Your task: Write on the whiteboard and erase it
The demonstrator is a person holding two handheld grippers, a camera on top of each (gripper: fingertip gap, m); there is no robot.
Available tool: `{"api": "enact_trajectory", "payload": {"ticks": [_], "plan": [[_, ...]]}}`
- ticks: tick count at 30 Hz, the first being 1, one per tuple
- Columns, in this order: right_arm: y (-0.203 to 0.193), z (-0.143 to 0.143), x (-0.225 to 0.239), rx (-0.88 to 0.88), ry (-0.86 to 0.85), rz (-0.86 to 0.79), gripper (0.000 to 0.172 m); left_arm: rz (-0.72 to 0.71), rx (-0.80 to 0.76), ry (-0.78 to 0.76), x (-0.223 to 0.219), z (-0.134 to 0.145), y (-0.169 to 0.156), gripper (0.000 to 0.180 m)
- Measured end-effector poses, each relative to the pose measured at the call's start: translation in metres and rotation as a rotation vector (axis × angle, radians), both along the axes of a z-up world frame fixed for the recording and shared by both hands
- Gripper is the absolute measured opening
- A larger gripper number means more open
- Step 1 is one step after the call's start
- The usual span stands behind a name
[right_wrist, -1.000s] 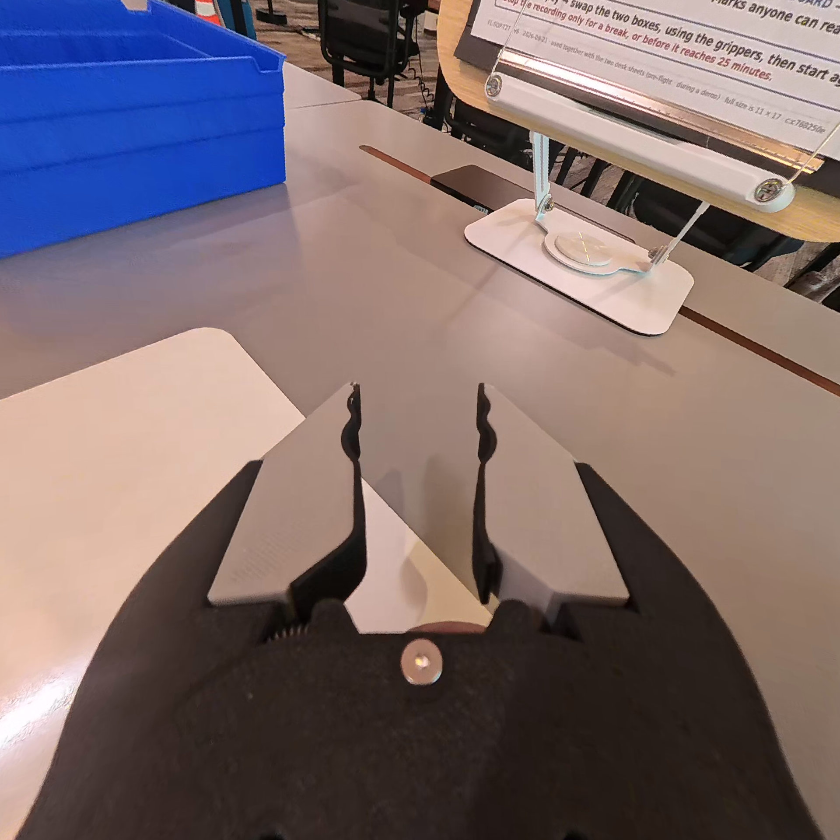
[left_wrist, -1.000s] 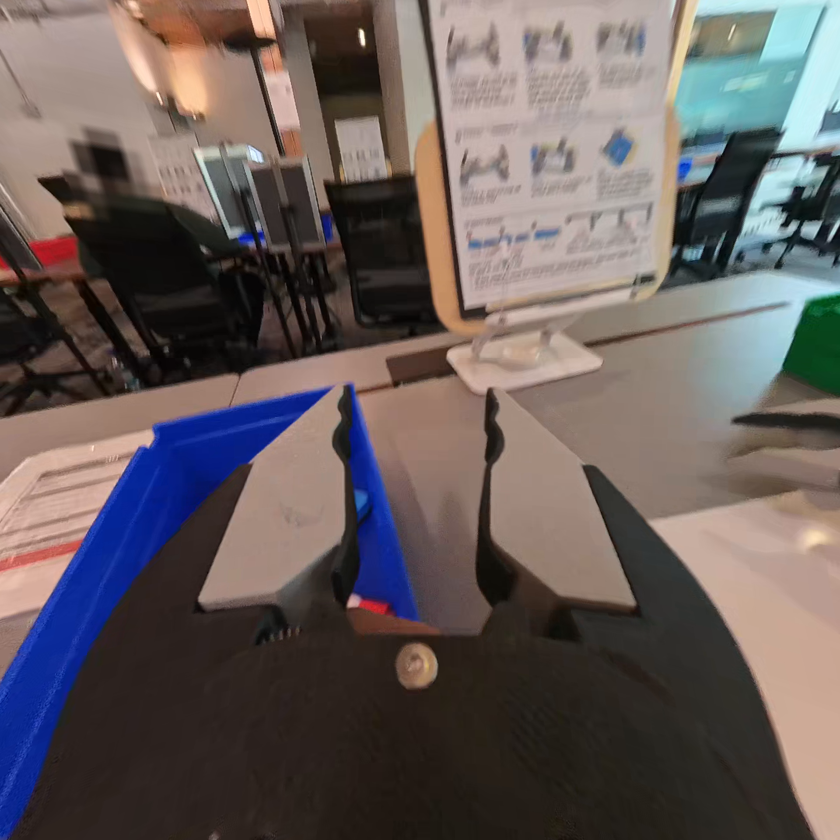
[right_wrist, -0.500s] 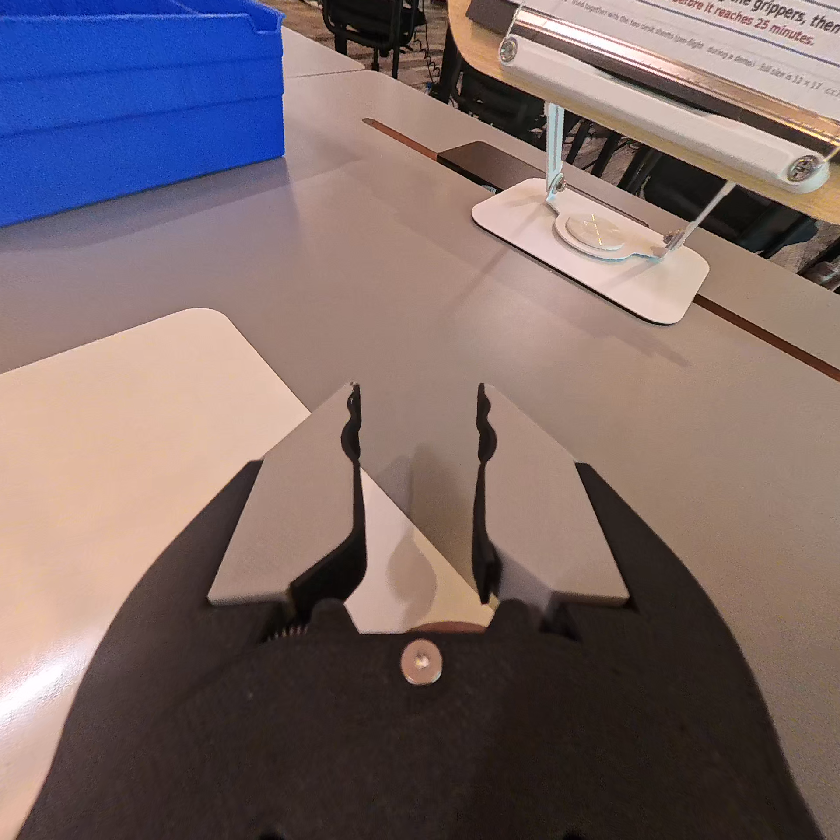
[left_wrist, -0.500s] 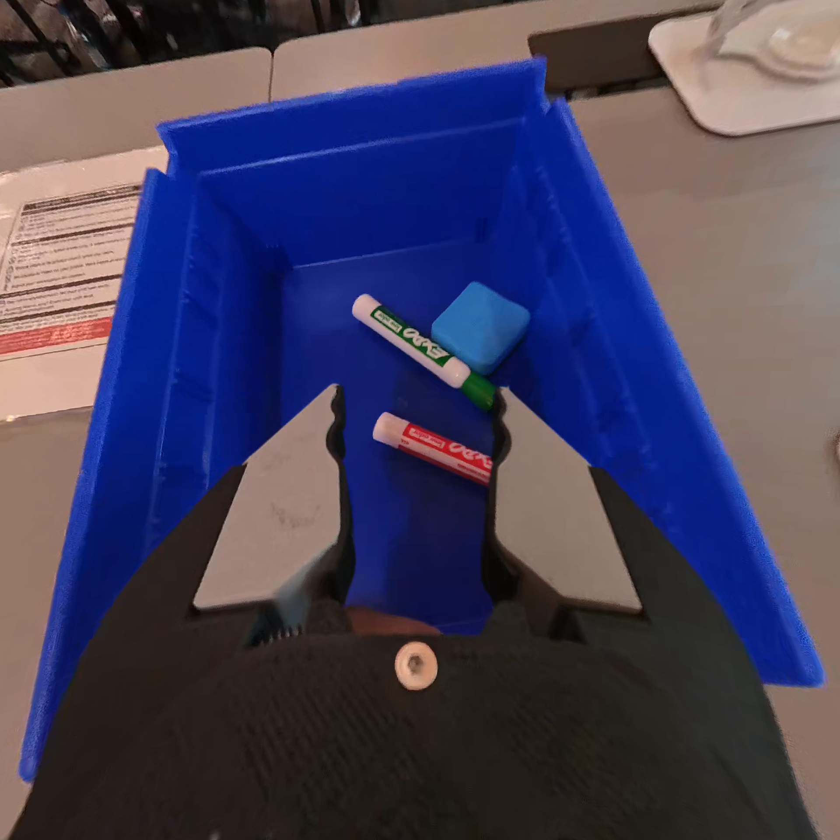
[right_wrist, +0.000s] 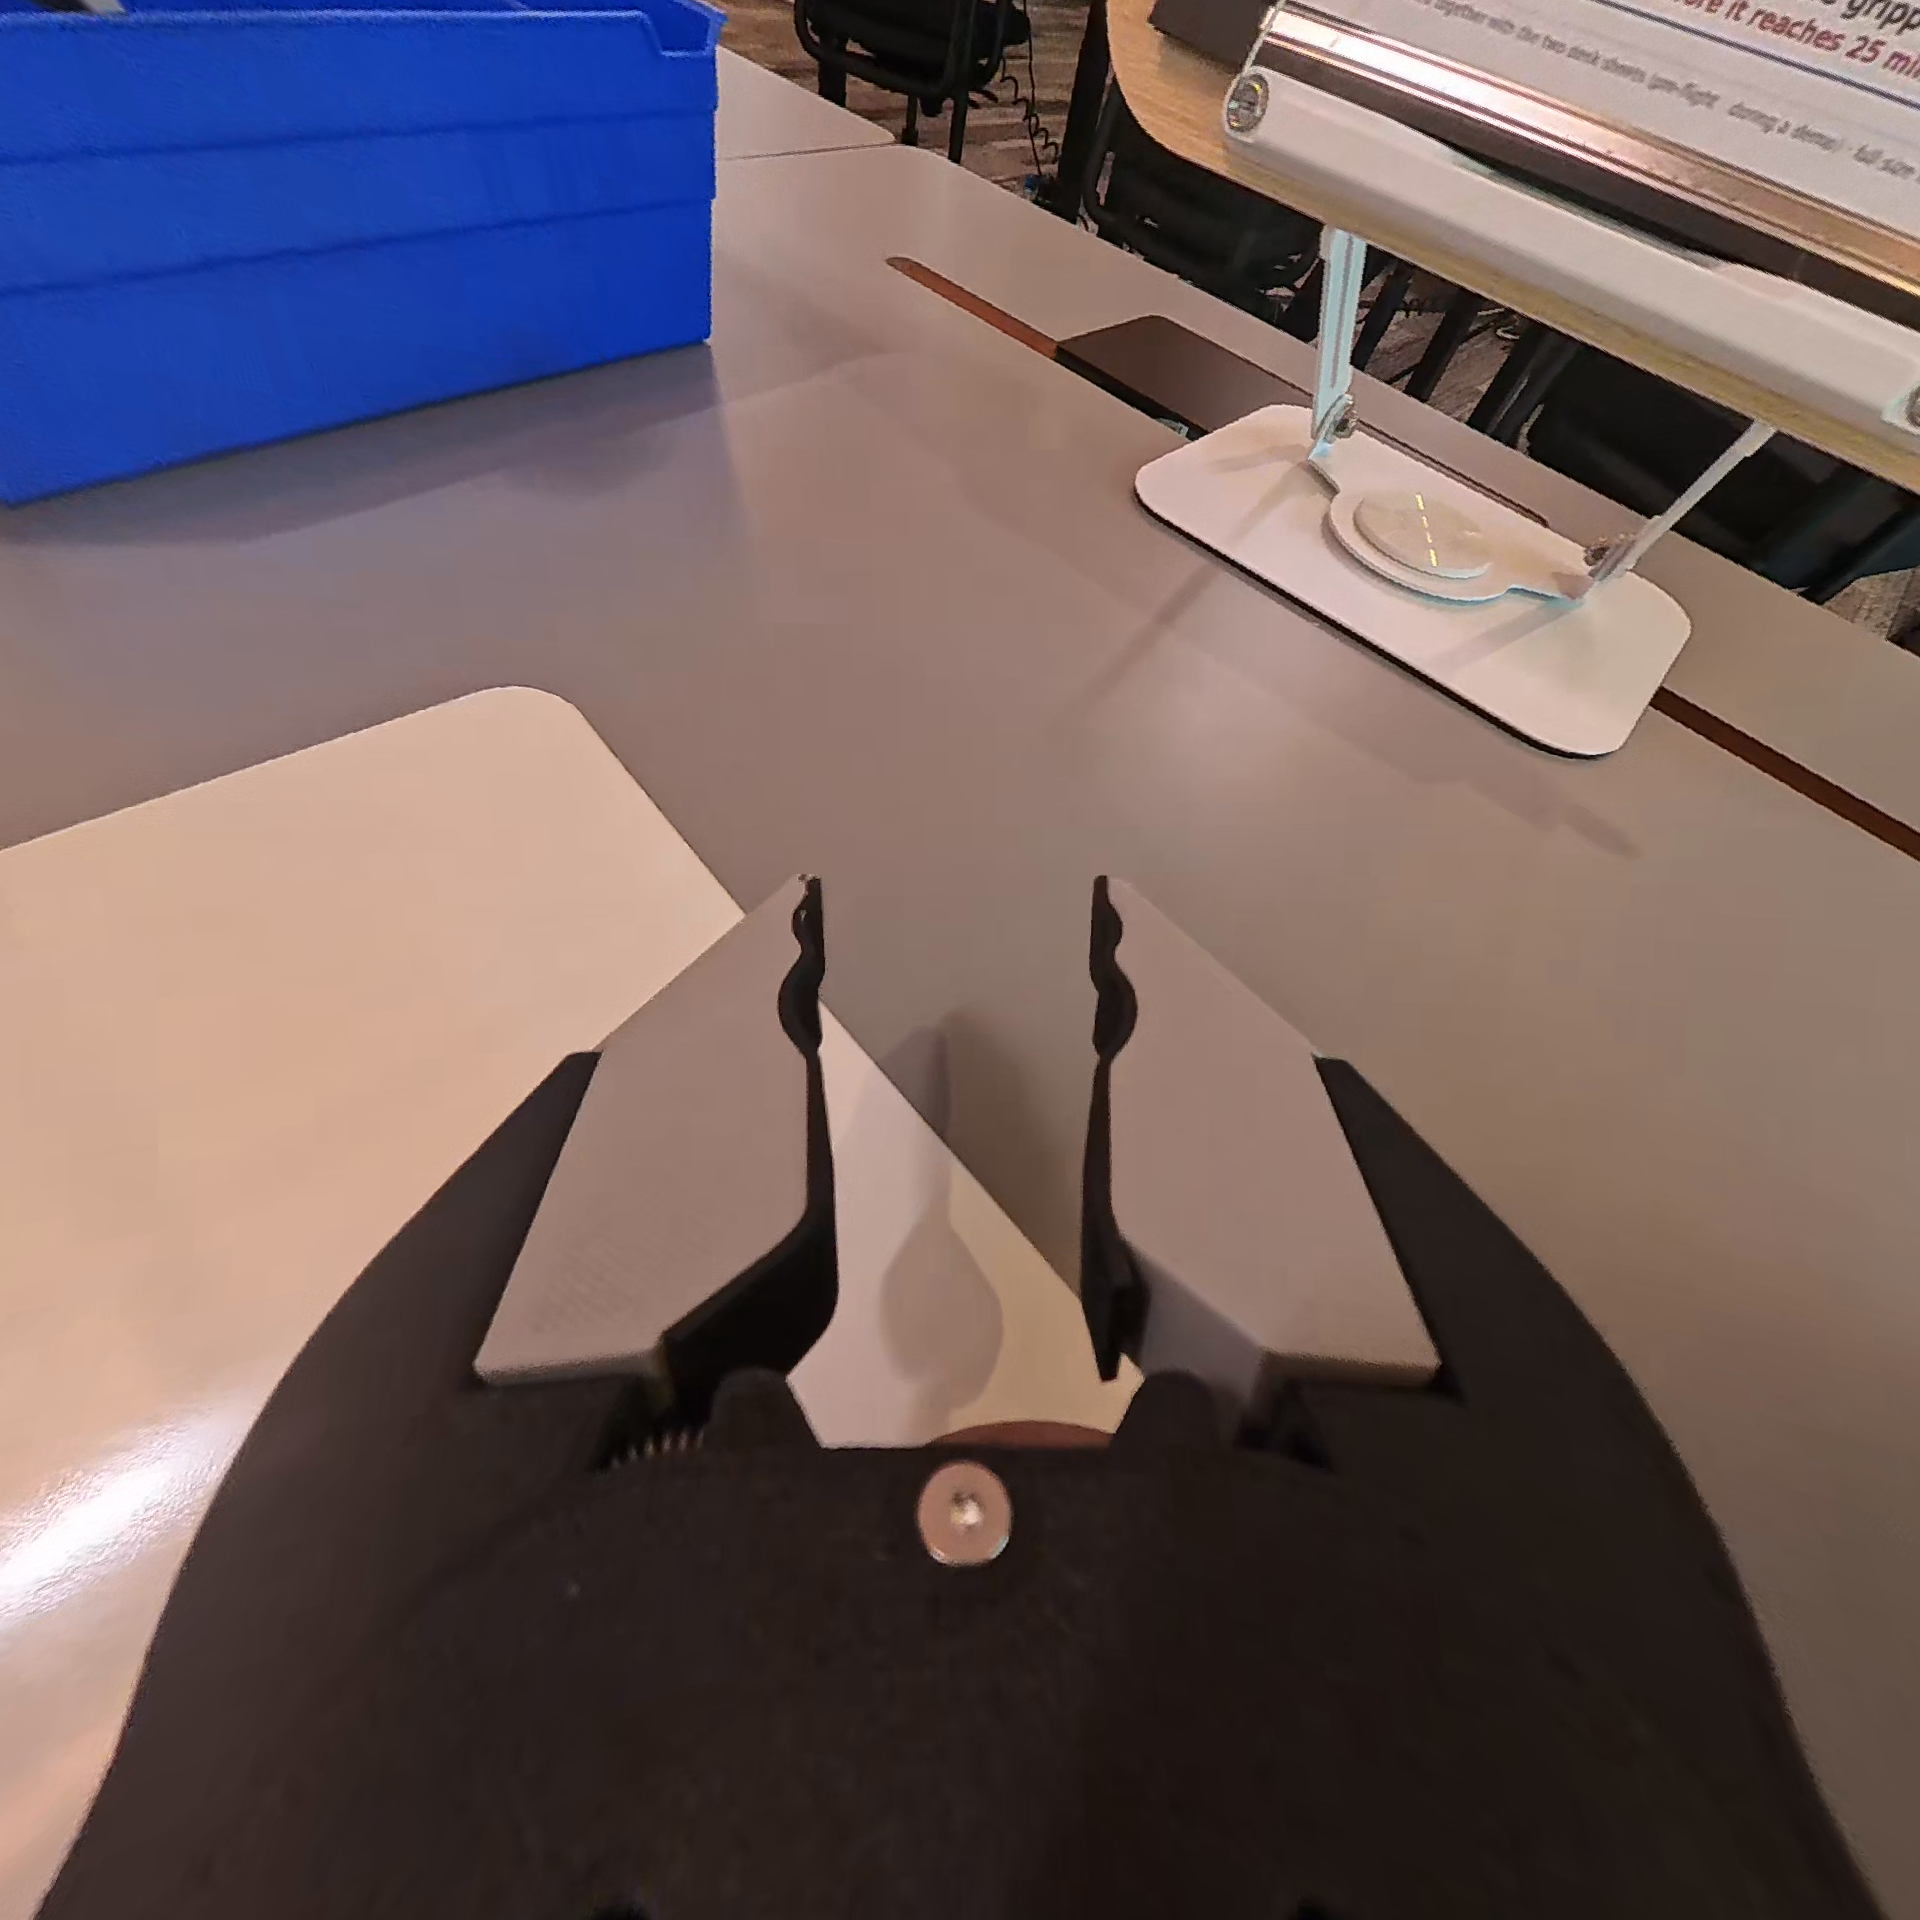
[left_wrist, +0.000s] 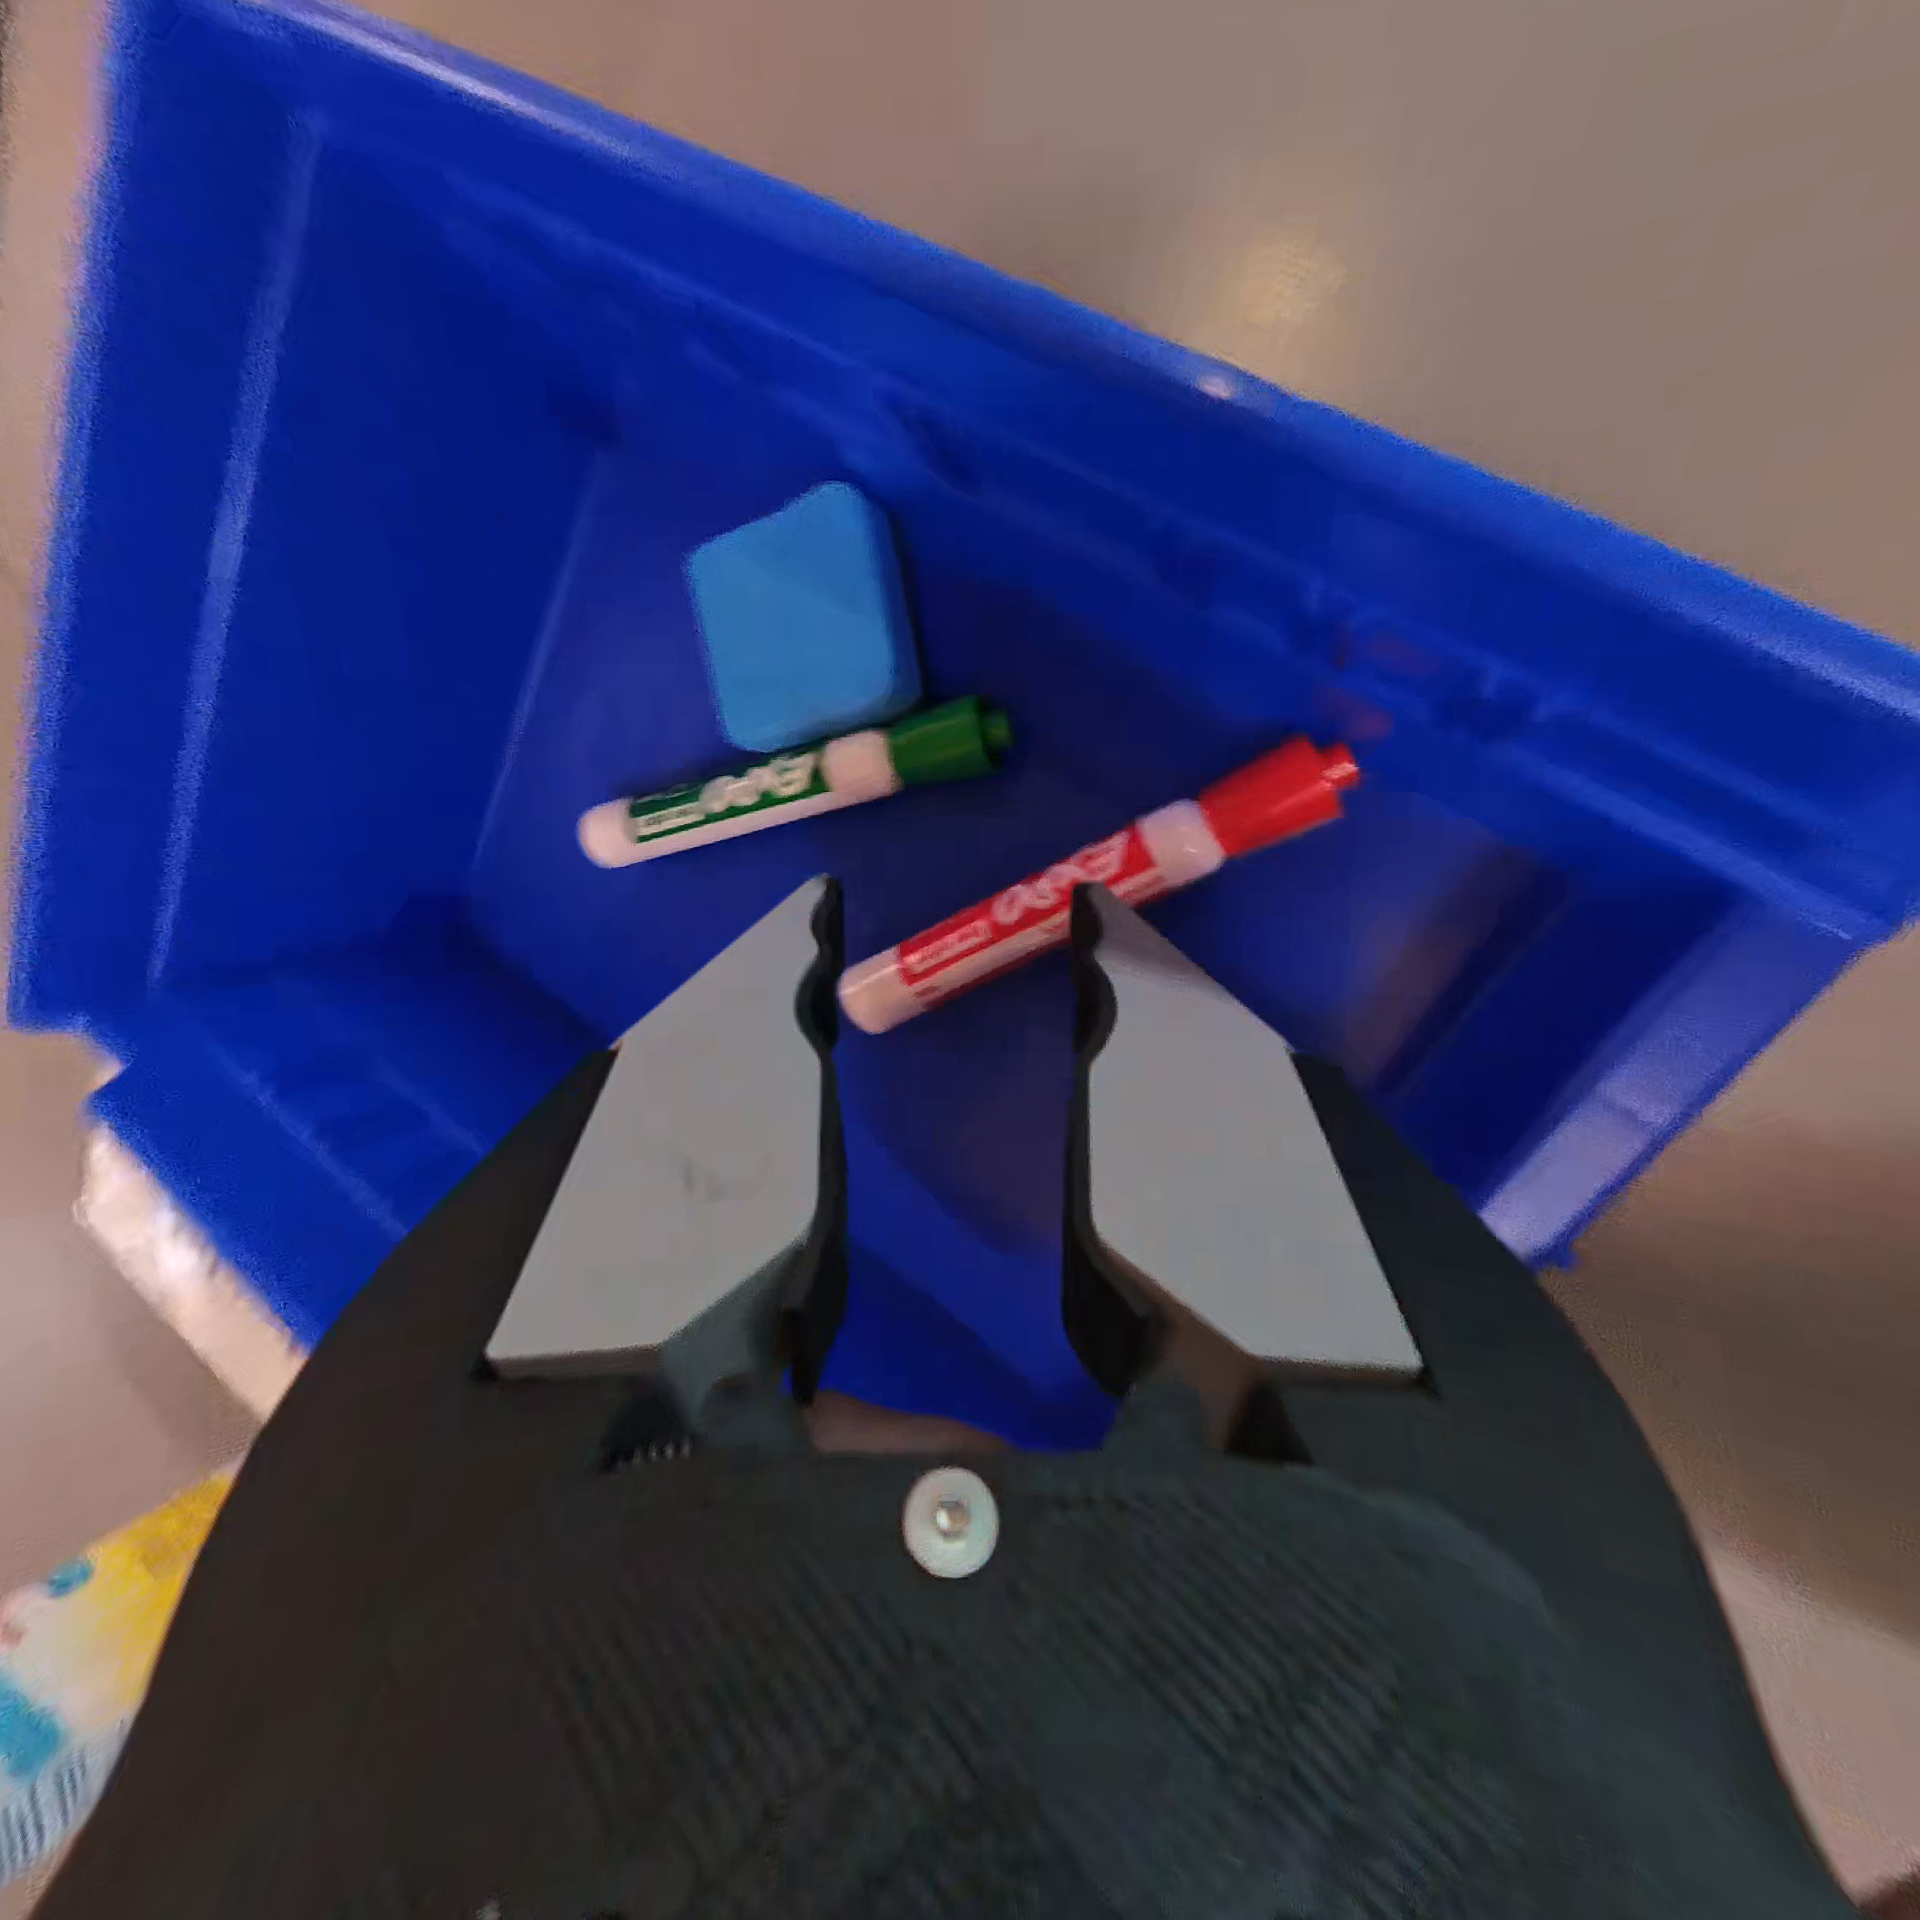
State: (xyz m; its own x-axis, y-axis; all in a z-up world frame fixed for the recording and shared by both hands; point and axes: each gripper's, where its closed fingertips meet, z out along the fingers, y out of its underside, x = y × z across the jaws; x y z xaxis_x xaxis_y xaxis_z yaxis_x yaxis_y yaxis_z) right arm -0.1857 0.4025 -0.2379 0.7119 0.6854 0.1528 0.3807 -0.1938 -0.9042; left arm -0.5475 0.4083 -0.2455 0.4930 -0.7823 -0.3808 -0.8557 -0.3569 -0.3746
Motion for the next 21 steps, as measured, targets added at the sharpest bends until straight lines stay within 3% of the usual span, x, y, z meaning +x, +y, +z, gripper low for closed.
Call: {"api": "enact_trajectory", "payload": {"ticks": [5,6,12,16,18,21], "plan": [[-0.005,0.004,-0.006,0.013,0.01,0.022,0.05,-0.081,-0.165,0.193,-0.014,-0.036,-0.006,0.049],[-0.006,0.005,-0.008,0.013,0.013,0.028,0.05,-0.091,-0.176,0.185,-0.014,-0.04,-0.005,0.034],[-0.01,0.005,-0.014,0.016,0.011,0.053,0.05,-0.088,-0.105,0.093,-0.01,-0.039,0.006,0.035],[-0.008,0.004,-0.011,0.017,0.01,0.043,0.05,-0.067,-0.081,0.123,-0.021,-0.035,0.0,0.019],[-0.006,0.005,-0.007,0.013,0.024,0.031,0.049,-0.03,-0.018,0.07,-0.019,-0.023,0.001,0.018],[-0.004,0.005,-0.003,-0.003,0.05,0.018,0.049,-0.01,-0.064,0.041,-0.017,-0.021,-0.017,0.017]]}}
